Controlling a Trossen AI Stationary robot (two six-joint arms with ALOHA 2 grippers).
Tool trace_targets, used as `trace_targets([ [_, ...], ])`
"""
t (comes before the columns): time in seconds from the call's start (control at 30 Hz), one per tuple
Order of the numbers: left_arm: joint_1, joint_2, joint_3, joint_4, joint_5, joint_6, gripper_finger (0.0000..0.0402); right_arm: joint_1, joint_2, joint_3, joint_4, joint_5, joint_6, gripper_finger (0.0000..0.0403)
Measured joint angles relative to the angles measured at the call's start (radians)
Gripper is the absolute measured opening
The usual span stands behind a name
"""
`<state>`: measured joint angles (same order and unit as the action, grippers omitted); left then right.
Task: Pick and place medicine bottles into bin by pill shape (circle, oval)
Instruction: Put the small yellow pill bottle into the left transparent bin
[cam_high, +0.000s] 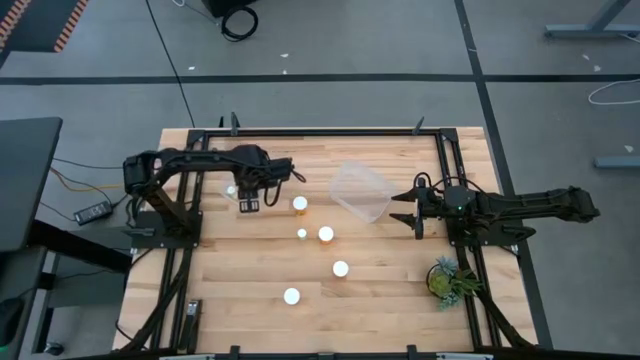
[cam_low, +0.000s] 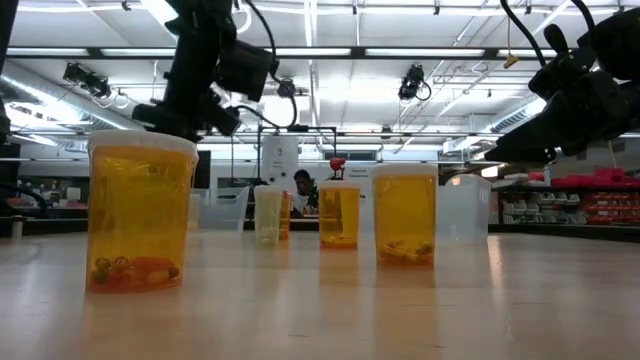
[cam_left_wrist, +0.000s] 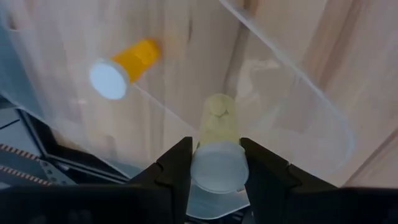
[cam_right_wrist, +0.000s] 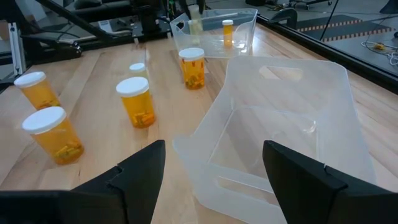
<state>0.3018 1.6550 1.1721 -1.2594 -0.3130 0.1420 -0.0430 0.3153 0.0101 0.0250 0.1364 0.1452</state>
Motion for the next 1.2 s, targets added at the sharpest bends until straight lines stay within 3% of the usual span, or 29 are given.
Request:
trace_targets([
  [0.67,0.054,0.0,-0.137,0.191,0.005,0.028,0.0136,0.0,0.0,0.0,0.0,0.0,0.0,0.0276],
  [1.2,0.052,0.001,-0.102,0.173,0.003,0.043,0.023,0.0,0.0,0.0,0.0,0.0,0.0,0.0276],
])
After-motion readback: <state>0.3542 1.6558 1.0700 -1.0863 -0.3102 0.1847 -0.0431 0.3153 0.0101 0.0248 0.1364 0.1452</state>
